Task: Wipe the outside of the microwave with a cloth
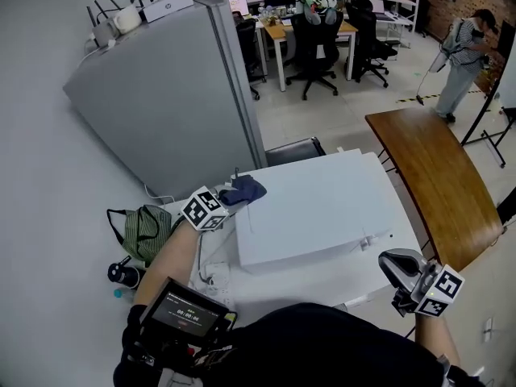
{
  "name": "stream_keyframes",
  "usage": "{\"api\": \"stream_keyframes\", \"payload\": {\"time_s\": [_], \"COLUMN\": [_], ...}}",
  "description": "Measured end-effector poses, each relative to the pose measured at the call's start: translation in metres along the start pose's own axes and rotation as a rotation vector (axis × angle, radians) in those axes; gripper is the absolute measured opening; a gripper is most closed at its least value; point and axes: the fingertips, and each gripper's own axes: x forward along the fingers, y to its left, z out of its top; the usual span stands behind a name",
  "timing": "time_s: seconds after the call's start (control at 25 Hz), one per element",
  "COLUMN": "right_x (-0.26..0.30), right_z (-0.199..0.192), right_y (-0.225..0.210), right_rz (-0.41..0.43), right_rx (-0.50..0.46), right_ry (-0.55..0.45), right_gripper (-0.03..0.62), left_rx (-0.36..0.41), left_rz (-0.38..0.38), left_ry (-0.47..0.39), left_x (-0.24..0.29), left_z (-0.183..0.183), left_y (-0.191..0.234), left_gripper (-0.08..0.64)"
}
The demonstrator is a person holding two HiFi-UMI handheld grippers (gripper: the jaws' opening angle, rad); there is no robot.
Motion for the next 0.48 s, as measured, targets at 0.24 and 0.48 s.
{"api": "stream_keyframes", "payload": {"time_s": [0.24,0.48], "right_x": [-0.078,-0.202], "right_z": [0.000,0.004], "right_y": [-0.057,-0.124], "right_rz": [-0.045,-0.194], "right_rx": [0.034,0.053], "right_ry": [-0.050,-0.086], "right_gripper": [0.005,0.005], "left_rx": [0.104,0.213], "left_rz": [-0.074,-0.127], "left_ry": [0.070,0.098], "left_x": [0.090,0.228], "left_z": [0.080,0.208], "left_y": [-0.045,-0.094], "left_gripper": [0.058,0.058]}}
